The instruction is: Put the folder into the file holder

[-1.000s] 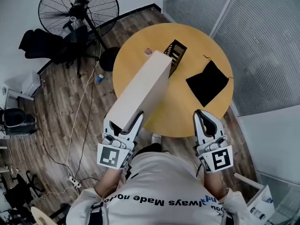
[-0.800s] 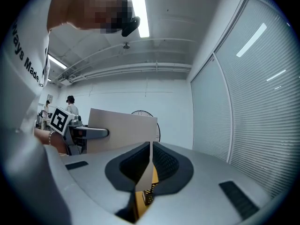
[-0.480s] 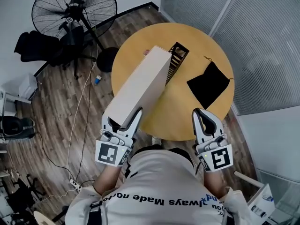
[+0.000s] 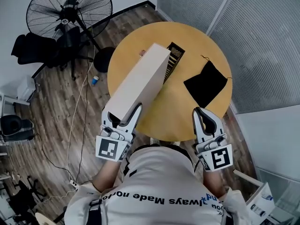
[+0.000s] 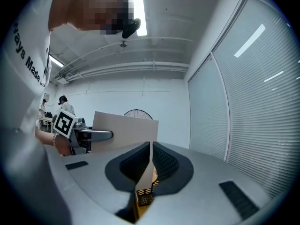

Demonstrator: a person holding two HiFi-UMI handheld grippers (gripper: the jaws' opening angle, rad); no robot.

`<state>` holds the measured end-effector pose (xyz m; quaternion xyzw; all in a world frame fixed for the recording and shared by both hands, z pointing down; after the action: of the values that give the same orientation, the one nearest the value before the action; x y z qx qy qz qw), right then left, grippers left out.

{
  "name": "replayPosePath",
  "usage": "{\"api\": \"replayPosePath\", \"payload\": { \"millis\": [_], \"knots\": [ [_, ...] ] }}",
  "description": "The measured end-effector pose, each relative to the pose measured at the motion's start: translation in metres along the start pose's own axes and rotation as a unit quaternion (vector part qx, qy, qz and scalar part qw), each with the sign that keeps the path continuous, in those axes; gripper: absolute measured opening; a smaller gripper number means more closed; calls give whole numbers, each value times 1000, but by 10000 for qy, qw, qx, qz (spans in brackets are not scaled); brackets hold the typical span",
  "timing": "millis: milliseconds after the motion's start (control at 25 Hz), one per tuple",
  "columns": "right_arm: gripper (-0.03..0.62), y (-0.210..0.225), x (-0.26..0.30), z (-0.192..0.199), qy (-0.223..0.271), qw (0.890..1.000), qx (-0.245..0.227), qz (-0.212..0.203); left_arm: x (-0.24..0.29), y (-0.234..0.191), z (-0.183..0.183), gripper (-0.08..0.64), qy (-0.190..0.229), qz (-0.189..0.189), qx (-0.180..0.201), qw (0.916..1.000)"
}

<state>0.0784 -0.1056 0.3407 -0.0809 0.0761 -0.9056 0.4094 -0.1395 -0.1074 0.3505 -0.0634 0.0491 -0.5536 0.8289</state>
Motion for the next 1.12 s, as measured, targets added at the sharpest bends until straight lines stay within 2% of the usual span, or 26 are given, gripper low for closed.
{"api": "replayPosePath", "payload": {
  "millis": [520, 1120],
  "knots": [
    [41, 7, 4, 4, 27, 9998, 66, 161, 29, -13, 2, 284, 96, 28, 74, 9999],
    [41, 3, 10, 8, 10, 9996, 105, 257, 71, -24, 7, 284, 160, 255, 35, 9995]
  ]
}}
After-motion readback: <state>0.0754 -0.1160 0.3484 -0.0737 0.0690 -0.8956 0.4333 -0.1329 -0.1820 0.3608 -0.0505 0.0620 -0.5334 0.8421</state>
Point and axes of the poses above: the fingertips, and each gripper's own axes: x forward along the fingers, y to its right, z out of its underside, the point moved 2 cm from there along -x, backward along the fingers, and after that the axes turned 10 degrees about -x, right-handed, at the moved point
